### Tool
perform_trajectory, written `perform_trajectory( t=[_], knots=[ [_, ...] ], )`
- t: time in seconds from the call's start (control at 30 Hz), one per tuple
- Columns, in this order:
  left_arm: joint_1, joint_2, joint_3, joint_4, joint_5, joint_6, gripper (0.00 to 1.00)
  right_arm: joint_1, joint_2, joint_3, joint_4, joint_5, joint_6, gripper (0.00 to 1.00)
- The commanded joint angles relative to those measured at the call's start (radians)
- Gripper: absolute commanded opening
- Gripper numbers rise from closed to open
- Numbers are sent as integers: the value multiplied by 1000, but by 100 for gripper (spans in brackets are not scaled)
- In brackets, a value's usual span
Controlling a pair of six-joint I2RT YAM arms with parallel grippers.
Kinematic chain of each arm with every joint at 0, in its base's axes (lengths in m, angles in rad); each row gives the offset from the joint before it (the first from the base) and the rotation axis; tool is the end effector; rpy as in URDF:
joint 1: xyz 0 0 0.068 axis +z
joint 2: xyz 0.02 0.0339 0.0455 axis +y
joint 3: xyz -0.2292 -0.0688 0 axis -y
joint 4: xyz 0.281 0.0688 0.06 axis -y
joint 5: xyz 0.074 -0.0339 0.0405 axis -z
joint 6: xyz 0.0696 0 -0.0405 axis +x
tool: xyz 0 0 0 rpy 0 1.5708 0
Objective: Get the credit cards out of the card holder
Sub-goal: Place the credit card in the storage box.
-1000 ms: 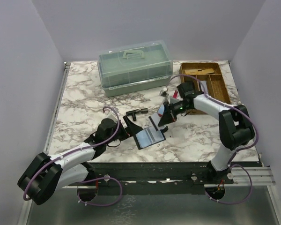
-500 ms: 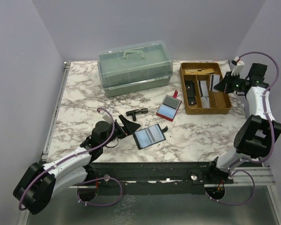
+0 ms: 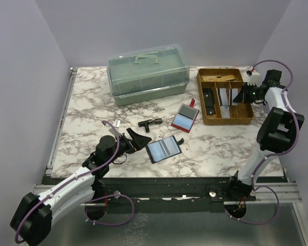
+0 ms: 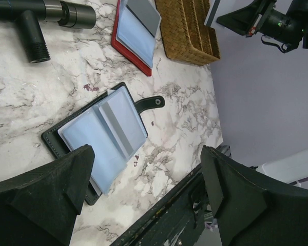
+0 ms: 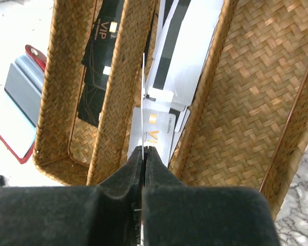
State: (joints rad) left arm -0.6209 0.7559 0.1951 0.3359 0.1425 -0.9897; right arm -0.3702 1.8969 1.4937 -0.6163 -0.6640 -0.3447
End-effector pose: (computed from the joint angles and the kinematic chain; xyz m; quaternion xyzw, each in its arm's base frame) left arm 0.2077 -0.1607 0.1402 -0.0994 0.7749 -0.4869 0.3906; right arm 0.4284 -0.1203 0.1658 -0.0771 0.9108 0.2038 0.3508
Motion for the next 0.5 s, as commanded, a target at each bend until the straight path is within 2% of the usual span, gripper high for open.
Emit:
perform_trajectory(
  t=[0.0,0.33,0.4,0.47],
  knots=[
    [8,-35,2,-75,-20,22,92,9,82,100,-79,24,-39,1],
    [8,24,39,-35,15,-3,92,67,222,248,-165,20,-32,6],
    [8,29,42,-25,23,-10,92,80,236,263,-157,47,-13,10],
    [9,27,43,-23,29,-14,92,87,230,261,-112,119,30,20]
  ],
)
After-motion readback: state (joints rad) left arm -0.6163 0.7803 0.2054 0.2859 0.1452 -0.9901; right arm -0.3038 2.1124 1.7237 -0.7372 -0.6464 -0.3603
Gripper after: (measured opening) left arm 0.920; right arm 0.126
